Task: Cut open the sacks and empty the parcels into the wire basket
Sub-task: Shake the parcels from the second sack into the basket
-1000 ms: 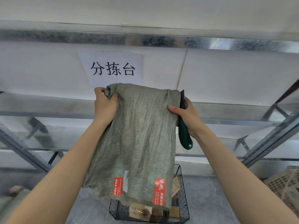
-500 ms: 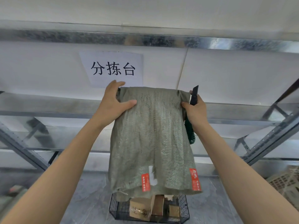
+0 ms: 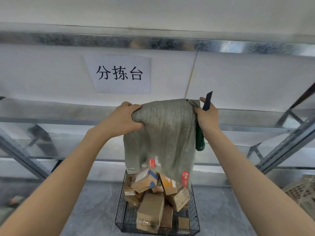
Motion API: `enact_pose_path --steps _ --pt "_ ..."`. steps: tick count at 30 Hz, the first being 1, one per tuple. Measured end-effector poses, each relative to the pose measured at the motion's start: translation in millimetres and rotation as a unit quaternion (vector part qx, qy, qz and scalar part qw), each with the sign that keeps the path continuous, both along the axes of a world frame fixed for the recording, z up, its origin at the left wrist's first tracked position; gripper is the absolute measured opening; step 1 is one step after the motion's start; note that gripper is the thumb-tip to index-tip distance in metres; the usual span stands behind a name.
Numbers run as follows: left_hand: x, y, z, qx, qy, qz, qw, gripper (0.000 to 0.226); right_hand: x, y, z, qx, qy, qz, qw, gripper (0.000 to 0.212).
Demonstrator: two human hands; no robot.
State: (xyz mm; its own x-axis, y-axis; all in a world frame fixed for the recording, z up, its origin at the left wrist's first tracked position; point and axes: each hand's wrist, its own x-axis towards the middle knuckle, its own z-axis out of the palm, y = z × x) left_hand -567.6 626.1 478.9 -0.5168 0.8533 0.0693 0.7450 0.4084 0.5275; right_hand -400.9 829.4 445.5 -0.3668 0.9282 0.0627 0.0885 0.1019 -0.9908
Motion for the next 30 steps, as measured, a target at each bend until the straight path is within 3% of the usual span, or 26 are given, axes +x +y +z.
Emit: enact_pose_path --steps 4,8,12,17,24,30 --pt "-4 -3 6 0.017 -0.023 0.022 0.999 0.022 6 -4 6 0.045 -0.013 0.064 0.997 0.033" --pt "-18 -4 3 -0.012 -0.077 0.067 0.995 0.032 13 -10 13 -0.001 -0.043 0.131 0.99 0.012" --pt "-23 -2 1 -0.042 -0.094 0.083 0.991 0.042 14 -11 15 -0.046 -0.093 0.23 0.968 0.03" --pt "-26 -5 3 -0.05 -0.142 0.074 0.986 0.036 12 -7 14 -0.004 -0.149 0.298 0.943 0.051" --pt "-34 -10 0 -0.017 -0.213 0.058 0.975 0.027 12 -6 13 0.047 -0.161 0.232 0.958 0.015" --pt "-37 -14 -3 0.007 -0.267 0.017 0.964 0.023 16 2 8 0.043 -0.141 0.168 0.975 0.019"
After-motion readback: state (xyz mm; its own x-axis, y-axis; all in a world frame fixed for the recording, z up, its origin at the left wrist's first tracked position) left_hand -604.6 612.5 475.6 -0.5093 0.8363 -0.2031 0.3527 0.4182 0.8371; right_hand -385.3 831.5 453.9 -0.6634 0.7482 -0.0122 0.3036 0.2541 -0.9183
